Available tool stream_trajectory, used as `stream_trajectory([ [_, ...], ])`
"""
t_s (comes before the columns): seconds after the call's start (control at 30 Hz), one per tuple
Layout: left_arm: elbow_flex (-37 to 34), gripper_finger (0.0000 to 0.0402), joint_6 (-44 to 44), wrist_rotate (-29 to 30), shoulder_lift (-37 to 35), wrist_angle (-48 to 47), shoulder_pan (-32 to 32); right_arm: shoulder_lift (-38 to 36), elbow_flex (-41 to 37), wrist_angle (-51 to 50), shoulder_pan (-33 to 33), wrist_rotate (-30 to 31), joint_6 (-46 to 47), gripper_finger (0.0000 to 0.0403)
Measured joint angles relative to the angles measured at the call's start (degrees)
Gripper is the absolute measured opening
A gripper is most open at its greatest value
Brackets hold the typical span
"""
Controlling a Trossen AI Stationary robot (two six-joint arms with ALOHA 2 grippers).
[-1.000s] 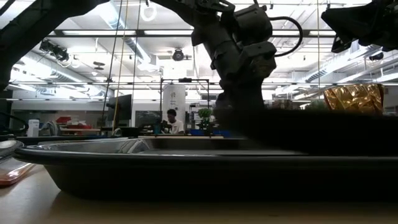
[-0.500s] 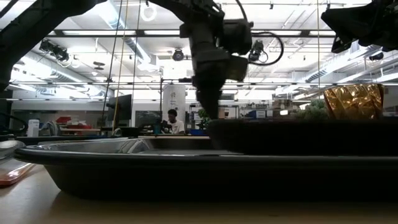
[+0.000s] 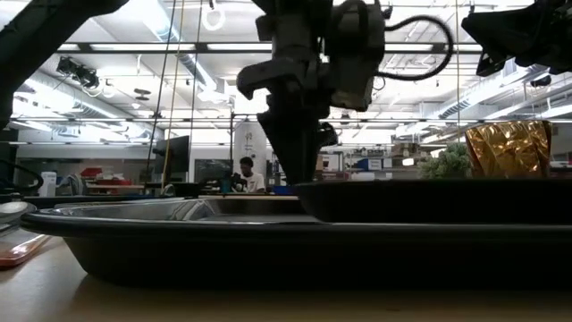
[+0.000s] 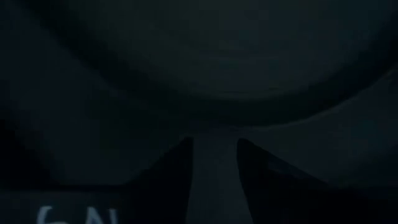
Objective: Pick and place plate/cup/fork/spoon on tray
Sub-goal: Put the black plate on the black tray to the bottom of the orange cup
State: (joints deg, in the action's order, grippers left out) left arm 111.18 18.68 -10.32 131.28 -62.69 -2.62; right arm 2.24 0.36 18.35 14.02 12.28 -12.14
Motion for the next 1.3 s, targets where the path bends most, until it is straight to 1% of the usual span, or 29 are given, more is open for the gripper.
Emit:
stream_trajectory([
  [0.07,0.0,0.0133,1.2,0.1,0.0,1.1,-1.2,0.0,0.0,0.0,0.0,0.0,0.0,0.0045],
  [0.27,0.0,0.0133,1.2,0.0,0.0,6.1,-3.5,0.0,0.0,0.0,0.0,0.0,0.0,0.0045],
  [0.4,0.0,0.0133,0.1,0.0,0.8,11.7,-4.1,0.0,0.0,0.0,0.0,0.0,0.0,0.0045],
  [0.5,0.0,0.0133,1.2,0.1,0.7,9.6,-4.0,0.0,0.0,0.0,0.0,0.0,0.0,0.0045],
  [0.6,-0.1,0.0133,2.3,1.5,0.5,6.3,-3.3,0.0,0.0,0.0,0.0,0.0,0.0,0.0045],
  [0.73,0.0,0.0133,1.1,-0.2,0.2,6.7,-2.6,0.0,0.0,0.0,0.0,0.0,0.0,0.0045],
  [0.87,0.0,0.0131,1.0,-0.8,2.3,10.2,-3.4,0.0,0.0,0.0,0.0,0.0,0.0,0.0045],
  [1.1,0.0,0.0113,1.1,-0.9,3.5,18.3,-4.7,0.0,0.0,0.1,0.0,0.0,0.0,0.0045],
  [1.2,0.0,0.0105,1.3,0.3,3.5,19.6,-4.5,0.0,0.0,0.1,0.0,0.0,0.0,0.0045],
  [1.3,0.0,0.0103,1.6,3.1,3.3,17.4,-3.8,0.0,0.0,0.0,0.0,0.0,0.0,0.0045],
])
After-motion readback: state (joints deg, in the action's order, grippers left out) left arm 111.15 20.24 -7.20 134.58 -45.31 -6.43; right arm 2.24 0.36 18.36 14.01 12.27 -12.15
